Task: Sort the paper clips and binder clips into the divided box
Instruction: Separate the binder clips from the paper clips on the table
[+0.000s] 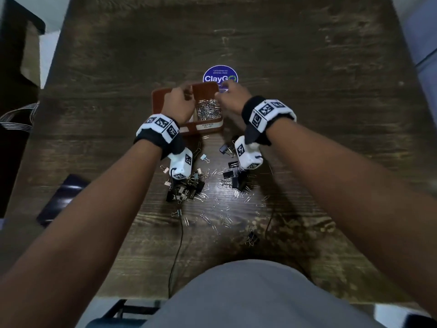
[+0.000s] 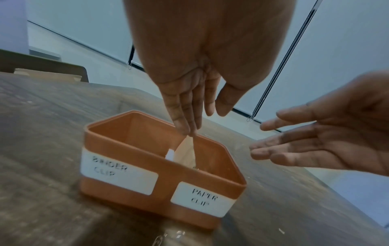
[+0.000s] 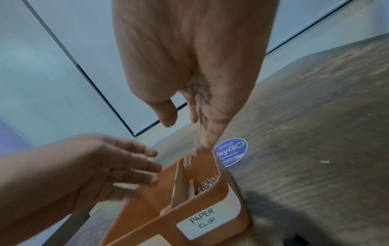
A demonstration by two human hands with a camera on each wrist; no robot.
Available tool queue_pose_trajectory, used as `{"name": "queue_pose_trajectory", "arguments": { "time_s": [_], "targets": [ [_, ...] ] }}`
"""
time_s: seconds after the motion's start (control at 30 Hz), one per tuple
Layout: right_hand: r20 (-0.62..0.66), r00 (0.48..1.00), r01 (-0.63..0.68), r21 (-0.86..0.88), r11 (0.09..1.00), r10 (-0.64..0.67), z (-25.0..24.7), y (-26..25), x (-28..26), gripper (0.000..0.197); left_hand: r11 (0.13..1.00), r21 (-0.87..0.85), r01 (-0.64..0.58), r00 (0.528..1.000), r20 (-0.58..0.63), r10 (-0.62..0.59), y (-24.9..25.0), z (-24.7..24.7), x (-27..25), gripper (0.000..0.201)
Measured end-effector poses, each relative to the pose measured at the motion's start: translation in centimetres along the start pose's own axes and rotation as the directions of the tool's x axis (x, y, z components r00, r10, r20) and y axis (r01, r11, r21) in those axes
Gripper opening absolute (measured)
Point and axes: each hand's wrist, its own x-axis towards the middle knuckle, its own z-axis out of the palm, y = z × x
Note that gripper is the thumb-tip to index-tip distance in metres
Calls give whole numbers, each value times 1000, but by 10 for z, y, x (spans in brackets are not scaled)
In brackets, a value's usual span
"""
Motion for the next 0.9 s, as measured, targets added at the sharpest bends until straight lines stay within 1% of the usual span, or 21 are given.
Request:
{"name": "queue_pose_trajectory", "arguments": {
  "time_s": [0.03, 0.07, 0.13, 0.17, 0.2, 0.27, 0.3, 0.37, 0.43, 0.53, 0.6, 0.63, 0.7, 0.8, 0.9],
  "targets": [
    [-9, 1000, -17, 17, 1000, 18, -2, 2, -2, 43, 1000, -12, -7, 1000, -13, 7, -5, 1, -7, 26],
    [-33, 999, -18, 36, 999, 19, -5, 10, -5, 45, 999, -30, -17, 1000, -17, 16, -10, 2, -16, 23],
    [-104, 994, -23, -1, 1000, 23, -7, 39, -21, 37, 997, -60, -56, 998, -1, 56, -17, 8, -39, 17],
    [-112, 993, -25, -28, 999, 22, -7, 58, -32, 31, 994, -71, -86, 996, 29, 88, -19, 13, -52, 15],
    [-88, 996, -35, -41, 999, 31, -6, 82, -46, 25, 991, -75, -108, 990, 83, 114, -21, 21, -66, 15],
    [15, 999, -45, -93, 995, 47, -1, 133, -81, 15, 991, -49, -124, 963, 233, 132, -24, 41, -96, 14],
    [75, 996, -35, -137, 990, 46, 0, 153, -101, 12, 990, -16, -141, 940, 311, 139, -27, 53, -110, 15],
    [146, 988, -2, -269, 963, 43, 5, 193, -137, 12, 971, 47, -236, 875, 445, 191, -33, 77, -135, 17],
    [188, 981, 31, -378, 925, 44, 13, 219, -164, 21, 940, 95, -329, 817, 528, 232, -39, 99, -155, 17],
    [197, 980, 95, -410, 907, -14, 28, 241, -186, 42, 874, 184, -450, 766, 583, 272, -40, 126, -181, 22],
    [230, 971, 161, -457, 875, -59, 35, 245, -194, 59, 848, 194, -493, 737, 611, 288, -35, 141, -195, 24],
    [261, 963, 193, -485, 853, -69, 37, 243, -196, 65, 847, 190, -496, 737, 609, 294, -34, 148, -199, 24],
    [283, 954, 239, -524, 817, -98, 41, 239, -199, 67, 862, 208, -463, 768, 580, 272, -32, 161, -204, 26],
    [229, 960, 263, -529, 807, -163, 47, 235, -201, 49, 875, 261, -407, 819, 528, 224, -28, 177, -204, 32],
    [200, 962, 268, -555, 788, -186, 54, 234, -201, 25, 866, 304, -397, 839, 503, 208, -23, 185, -202, 36]
  ]
}}
